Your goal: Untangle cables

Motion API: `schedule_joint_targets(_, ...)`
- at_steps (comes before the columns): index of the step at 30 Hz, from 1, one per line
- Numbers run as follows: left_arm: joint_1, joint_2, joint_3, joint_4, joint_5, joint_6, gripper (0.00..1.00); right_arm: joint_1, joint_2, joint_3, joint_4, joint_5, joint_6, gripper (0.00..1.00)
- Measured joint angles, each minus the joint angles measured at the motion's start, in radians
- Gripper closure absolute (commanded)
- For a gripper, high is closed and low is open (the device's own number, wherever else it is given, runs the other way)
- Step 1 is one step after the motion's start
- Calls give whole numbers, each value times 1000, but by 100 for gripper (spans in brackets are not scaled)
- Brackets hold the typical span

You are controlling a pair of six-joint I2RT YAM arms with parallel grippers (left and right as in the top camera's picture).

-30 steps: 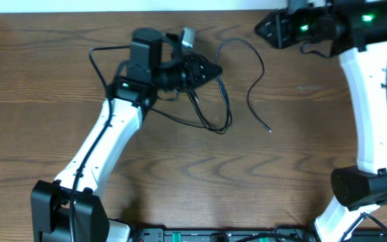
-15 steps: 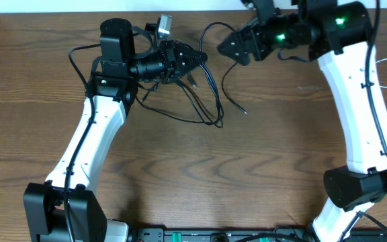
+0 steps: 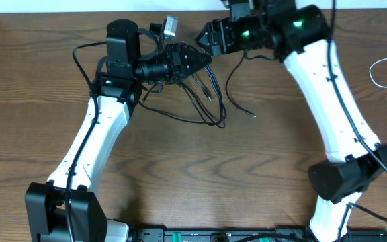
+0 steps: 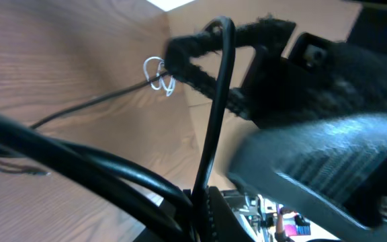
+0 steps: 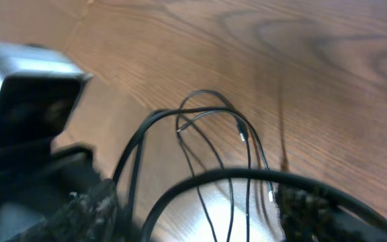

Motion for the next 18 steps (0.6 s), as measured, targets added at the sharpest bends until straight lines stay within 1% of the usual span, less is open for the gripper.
schedule_joint_targets(3, -1, 0, 0, -44, -20, 31, 92, 5, 37, 0, 26, 38, 52, 51)
schedule_joint_targets(4, -1, 0, 0, -48, -24, 41, 92, 5, 47, 0, 34, 50, 71, 55)
schedule_joint_targets(6, -2, 0, 0, -50, -31, 49, 92, 5, 66, 0, 50, 65, 96, 64)
schedule_joint_targets(7, -2, 0, 0, -50, -35, 53, 92, 5, 74, 0, 59, 71, 105, 73)
schedule_joint_targets(8, -2, 0, 0, -50, -39, 56, 92, 5, 80, 0, 62, 74, 115, 79)
schedule_joint_targets(10, -2, 0, 0, -50, -43, 63, 92, 5, 92, 0, 69, 84, 131, 96)
schedule_joint_targets(11, -2, 0, 0, -50, -45, 64, 92, 5, 96, 0, 66, 91, 134, 99)
schedule_joint_targets(13, -2, 0, 0, -48, -47, 67, 92, 4, 101, 0, 45, 102, 142, 99)
schedule_joint_targets(17, -1, 1, 0, -23, -50, 69, 83, -8, 105, 0, -14, 145, 137, 99)
schedule_joint_targets(18, -1, 1, 0, -14, -50, 71, 83, -16, 106, 0, -32, 156, 133, 99)
